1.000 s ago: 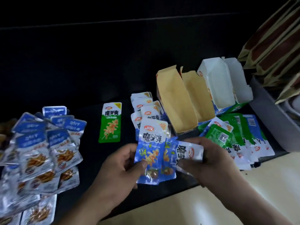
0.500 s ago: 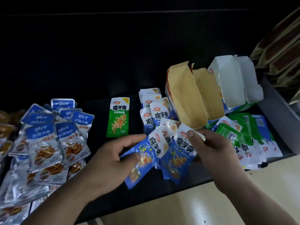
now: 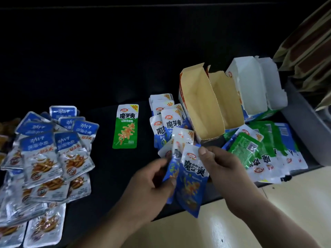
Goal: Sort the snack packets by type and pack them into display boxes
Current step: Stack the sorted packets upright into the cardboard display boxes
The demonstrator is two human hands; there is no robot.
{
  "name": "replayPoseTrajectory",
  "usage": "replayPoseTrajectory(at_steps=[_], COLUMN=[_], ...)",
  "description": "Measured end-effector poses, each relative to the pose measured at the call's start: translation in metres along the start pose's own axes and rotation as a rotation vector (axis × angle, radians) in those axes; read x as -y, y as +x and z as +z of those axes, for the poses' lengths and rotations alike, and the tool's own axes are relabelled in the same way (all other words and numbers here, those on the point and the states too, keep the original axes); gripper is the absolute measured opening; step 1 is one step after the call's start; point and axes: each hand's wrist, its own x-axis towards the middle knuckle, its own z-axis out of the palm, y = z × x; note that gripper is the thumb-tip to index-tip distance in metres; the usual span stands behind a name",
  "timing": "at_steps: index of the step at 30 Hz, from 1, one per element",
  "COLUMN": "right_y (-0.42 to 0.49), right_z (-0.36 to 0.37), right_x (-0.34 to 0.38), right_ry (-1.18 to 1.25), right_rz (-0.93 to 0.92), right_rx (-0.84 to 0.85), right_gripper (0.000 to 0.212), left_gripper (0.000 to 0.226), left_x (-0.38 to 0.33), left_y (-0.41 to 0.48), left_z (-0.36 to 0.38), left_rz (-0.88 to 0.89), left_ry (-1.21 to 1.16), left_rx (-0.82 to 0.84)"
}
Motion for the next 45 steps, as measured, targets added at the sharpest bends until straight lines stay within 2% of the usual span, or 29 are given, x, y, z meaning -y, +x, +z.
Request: replayPoseTrajectory(at_steps=[2, 4, 6, 8, 11, 15, 20, 23, 25, 27, 28, 31, 34, 38, 41, 43, 45], right_y=[0.005, 0.010, 0.013, 0.015, 0.014, 0.016, 0.018, 0.012, 0.005, -0.001, -0.002, -0.001, 0.007, 0.008, 0.001, -0.001, 0.001], right_z=[-0.001, -0.003, -0.005, -0.005, 0.000, 0.007, 0.010, 0.011, 0.010, 0.007, 0.006, 0.005, 0.006, 0.007, -0.008, -0.027, -0.053], right_x=[-0.004, -0.010, -0.013, -0.011, -0.007, -0.003, -0.005, -0.015, -0.031, -0.050, -0.059, -0.071, -0.067, -0.060, -0.060, -0.057, -0.056], right_ry=[-0.080, -0.095, -0.108, -0.142, -0.058, 0.007, 0.101, 0.164, 0.006, -0.356, -0.476, -0.585, -0.654, -0.651, -0.539, -0.433, -0.359], right_rz=[0.012, 0.058, 0.051, 0.033, 0.052, 0.020, 0.039, 0.014, -0.089, -0.235, -0.278, -0.289, -0.368, -0.383, -0.378, -0.279, -0.169], right_rx=[-0.074, -0.152, -0.188, -0.189, -0.085, 0.040, 0.027, -0.026, -0.113, -0.226, -0.237, -0.153, -0.120, -0.140, -0.154, -0.212, -0.313], right_gripper=[0.032, 0.033, 0.034, 0.037, 0.035, 0.030, 0.028, 0.013, 0.015, 0.030, 0.038, 0.057, 0.062, 0.059, 0.042, 0.023, 0.014], left_gripper=[0.028, 0.028, 0.026, 0.023, 0.022, 0.019, 0.024, 0.023, 0.019, 0.013, 0.019, 0.036, 0.034, 0.031, 0.026, 0.020, 0.011], left_x=[0.000, 0.002, 0.005, 0.006, 0.011, 0.021, 0.022, 0.032, 0.038, 0.037, 0.035, 0.034, 0.038, 0.040, 0.033, 0.022, 0.009], left_y=[0.000, 0.001, 0.002, 0.003, 0.004, 0.009, 0.007, 0.007, 0.012, 0.017, 0.020, 0.027, 0.028, 0.022, 0.017, 0.016, 0.017], left_z=[0.000, 0.000, -0.001, -0.001, 0.008, 0.015, 0.018, 0.024, 0.027, 0.028, 0.027, 0.027, 0.028, 0.026, 0.029, 0.039, 0.057], left_rz=[-0.018, -0.032, -0.044, -0.055, -0.060, 0.014, 0.017, -0.010, 0.010, 0.038, 0.046, 0.081, 0.142, 0.227, 0.336, 0.443, 0.532], left_ry=[-0.033, -0.127, -0.216, -0.260, -0.073, 0.180, 0.074, 0.082, 0.145, 0.216, 0.261, 0.351, 0.437, 0.488, 0.528, 0.545, 0.560], left_rx=[0.006, -0.056, -0.139, -0.141, -0.051, -0.125, -0.071, -0.093, -0.119, -0.182, -0.229, -0.286, -0.296, -0.332, -0.342, -0.303, -0.209])
